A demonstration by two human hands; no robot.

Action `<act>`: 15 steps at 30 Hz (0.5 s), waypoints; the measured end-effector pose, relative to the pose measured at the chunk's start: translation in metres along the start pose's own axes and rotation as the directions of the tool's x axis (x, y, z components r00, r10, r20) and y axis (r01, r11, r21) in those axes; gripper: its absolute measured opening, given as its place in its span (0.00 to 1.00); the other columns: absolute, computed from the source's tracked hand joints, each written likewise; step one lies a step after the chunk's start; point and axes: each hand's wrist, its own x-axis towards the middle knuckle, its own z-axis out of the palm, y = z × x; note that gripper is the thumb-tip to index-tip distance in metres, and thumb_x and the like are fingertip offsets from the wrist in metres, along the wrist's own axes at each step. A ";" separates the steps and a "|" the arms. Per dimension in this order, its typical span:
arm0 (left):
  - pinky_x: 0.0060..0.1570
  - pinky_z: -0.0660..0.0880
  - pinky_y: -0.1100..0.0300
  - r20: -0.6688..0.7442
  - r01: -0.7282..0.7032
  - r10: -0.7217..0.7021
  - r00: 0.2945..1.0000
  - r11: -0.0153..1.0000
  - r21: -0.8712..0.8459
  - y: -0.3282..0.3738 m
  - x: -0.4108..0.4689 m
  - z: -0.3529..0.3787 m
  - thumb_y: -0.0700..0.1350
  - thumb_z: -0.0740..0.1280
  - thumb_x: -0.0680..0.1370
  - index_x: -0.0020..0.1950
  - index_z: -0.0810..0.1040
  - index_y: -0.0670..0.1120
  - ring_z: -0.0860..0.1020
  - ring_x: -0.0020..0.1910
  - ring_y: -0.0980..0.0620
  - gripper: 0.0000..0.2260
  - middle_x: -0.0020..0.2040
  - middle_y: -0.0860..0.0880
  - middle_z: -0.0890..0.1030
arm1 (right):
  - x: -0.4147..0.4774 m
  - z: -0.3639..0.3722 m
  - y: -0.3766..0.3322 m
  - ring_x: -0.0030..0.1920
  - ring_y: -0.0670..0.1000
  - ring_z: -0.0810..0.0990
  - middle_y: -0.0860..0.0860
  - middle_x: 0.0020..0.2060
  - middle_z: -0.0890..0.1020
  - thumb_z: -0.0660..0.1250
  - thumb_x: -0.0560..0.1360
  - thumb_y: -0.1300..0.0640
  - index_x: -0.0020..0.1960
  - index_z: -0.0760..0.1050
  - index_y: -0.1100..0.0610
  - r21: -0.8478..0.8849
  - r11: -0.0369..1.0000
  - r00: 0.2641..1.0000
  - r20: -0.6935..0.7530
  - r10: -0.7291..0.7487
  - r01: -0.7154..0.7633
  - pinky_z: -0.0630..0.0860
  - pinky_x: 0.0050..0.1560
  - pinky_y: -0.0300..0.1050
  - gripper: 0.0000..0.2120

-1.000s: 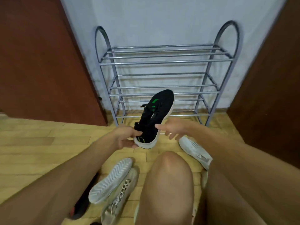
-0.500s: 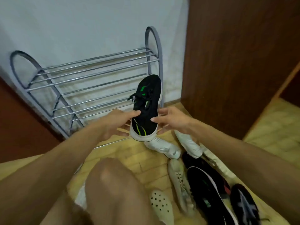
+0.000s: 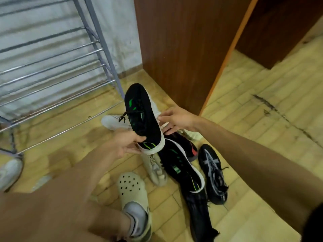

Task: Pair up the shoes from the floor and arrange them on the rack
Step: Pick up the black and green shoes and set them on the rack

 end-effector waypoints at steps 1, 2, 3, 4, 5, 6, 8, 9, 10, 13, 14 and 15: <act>0.27 0.80 0.55 -0.001 0.029 -0.029 1.000 1.000 -0.005 -0.010 0.007 0.005 0.32 0.70 0.72 0.59 0.77 0.40 0.81 0.45 0.45 0.16 0.50 0.43 0.83 | 0.002 -0.002 0.017 0.45 0.55 0.83 0.58 0.52 0.82 0.65 0.79 0.54 0.65 0.74 0.64 0.014 0.999 0.996 -0.076 0.040 -0.039 0.82 0.48 0.48 0.18; 0.25 0.79 0.57 0.002 0.060 -0.060 0.998 0.998 0.011 -0.022 0.013 0.009 0.32 0.70 0.73 0.59 0.76 0.41 0.80 0.43 0.47 0.16 0.48 0.45 0.82 | 0.003 -0.004 0.034 0.44 0.54 0.82 0.58 0.52 0.81 0.65 0.79 0.54 0.66 0.73 0.63 -0.003 0.996 0.985 -0.149 0.082 -0.084 0.82 0.47 0.47 0.19; 0.25 0.78 0.58 0.007 0.088 -0.088 0.996 0.995 0.038 -0.034 0.018 0.011 0.33 0.69 0.73 0.60 0.76 0.42 0.80 0.42 0.48 0.16 0.47 0.46 0.81 | 0.003 -0.006 0.052 0.44 0.53 0.81 0.58 0.52 0.81 0.65 0.78 0.53 0.66 0.73 0.63 -0.054 0.990 0.972 -0.204 0.120 -0.133 0.81 0.46 0.47 0.20; 0.28 0.79 0.58 0.004 0.106 -0.106 0.994 0.992 0.063 -0.045 0.022 0.013 0.33 0.68 0.73 0.60 0.76 0.42 0.80 0.44 0.48 0.16 0.49 0.46 0.81 | 0.002 -0.008 0.070 0.43 0.54 0.80 0.58 0.50 0.80 0.66 0.78 0.52 0.67 0.72 0.63 -0.125 0.974 0.959 -0.239 0.153 -0.187 0.81 0.45 0.48 0.21; 0.33 0.79 0.57 -0.012 0.115 -0.114 0.993 0.990 0.083 -0.055 0.026 0.013 0.32 0.68 0.73 0.61 0.76 0.43 0.80 0.46 0.48 0.17 0.51 0.46 0.82 | 0.000 -0.010 0.088 0.43 0.55 0.79 0.58 0.48 0.79 0.65 0.78 0.50 0.68 0.70 0.64 -0.209 0.949 0.950 -0.253 0.182 -0.238 0.79 0.44 0.48 0.24; 0.37 0.79 0.55 -0.030 0.122 -0.119 0.992 0.987 0.105 -0.064 0.030 0.013 0.32 0.68 0.72 0.61 0.76 0.43 0.80 0.48 0.46 0.18 0.53 0.46 0.82 | -0.002 -0.010 0.105 0.43 0.57 0.78 0.59 0.47 0.78 0.65 0.78 0.47 0.71 0.67 0.65 -0.295 0.912 0.944 -0.247 0.216 -0.286 0.77 0.44 0.49 0.29; 0.39 0.78 0.55 -0.034 0.139 -0.135 0.990 0.979 0.147 -0.074 0.031 0.015 0.33 0.68 0.72 0.61 0.76 0.43 0.80 0.47 0.47 0.17 0.50 0.47 0.82 | -0.007 -0.003 0.139 0.58 0.60 0.78 0.61 0.63 0.75 0.64 0.76 0.39 0.76 0.56 0.64 -0.446 0.813 0.927 -0.190 0.322 -0.374 0.75 0.56 0.50 0.41; 0.36 0.77 0.56 -0.030 0.144 -0.141 0.990 0.976 0.162 -0.076 0.030 0.017 0.33 0.69 0.72 0.60 0.76 0.43 0.79 0.44 0.49 0.16 0.47 0.48 0.81 | -0.011 0.005 0.156 0.67 0.60 0.72 0.60 0.72 0.67 0.64 0.74 0.36 0.78 0.52 0.64 -0.498 0.766 0.910 -0.143 0.389 -0.406 0.72 0.65 0.51 0.46; 0.33 0.77 0.58 -0.035 0.144 -0.140 0.990 0.975 0.169 -0.078 0.029 0.019 0.34 0.70 0.72 0.58 0.76 0.43 0.79 0.42 0.50 0.16 0.45 0.49 0.81 | -0.015 0.015 0.173 0.73 0.61 0.65 0.60 0.77 0.59 0.64 0.72 0.33 0.79 0.48 0.63 -0.548 0.718 0.886 -0.099 0.454 -0.429 0.67 0.70 0.53 0.50; 0.25 0.77 0.59 -0.079 0.116 -0.106 0.991 0.983 0.144 -0.081 0.026 0.025 0.33 0.73 0.68 0.53 0.79 0.42 0.82 0.41 0.46 0.14 0.44 0.45 0.83 | -0.026 0.045 0.212 0.75 0.65 0.59 0.61 0.78 0.51 0.70 0.69 0.36 0.79 0.43 0.58 -0.698 0.542 0.841 -0.162 0.516 -0.467 0.66 0.70 0.58 0.53; 0.25 0.78 0.59 -0.082 0.110 -0.100 0.992 0.985 0.132 -0.082 0.024 0.026 0.33 0.73 0.68 0.52 0.79 0.42 0.81 0.41 0.46 0.15 0.45 0.44 0.83 | -0.028 0.050 0.220 0.71 0.65 0.65 0.62 0.75 0.57 0.71 0.70 0.40 0.78 0.46 0.57 -0.715 0.512 0.853 -0.234 0.466 -0.476 0.70 0.64 0.58 0.49; 0.25 0.78 0.59 -0.080 0.109 -0.099 0.992 0.987 0.121 -0.082 0.022 0.027 0.32 0.73 0.68 0.52 0.79 0.42 0.81 0.41 0.46 0.15 0.46 0.44 0.83 | -0.030 0.051 0.225 0.66 0.65 0.71 0.62 0.71 0.63 0.71 0.72 0.44 0.77 0.51 0.56 -0.705 0.515 0.860 -0.287 0.421 -0.487 0.73 0.59 0.56 0.44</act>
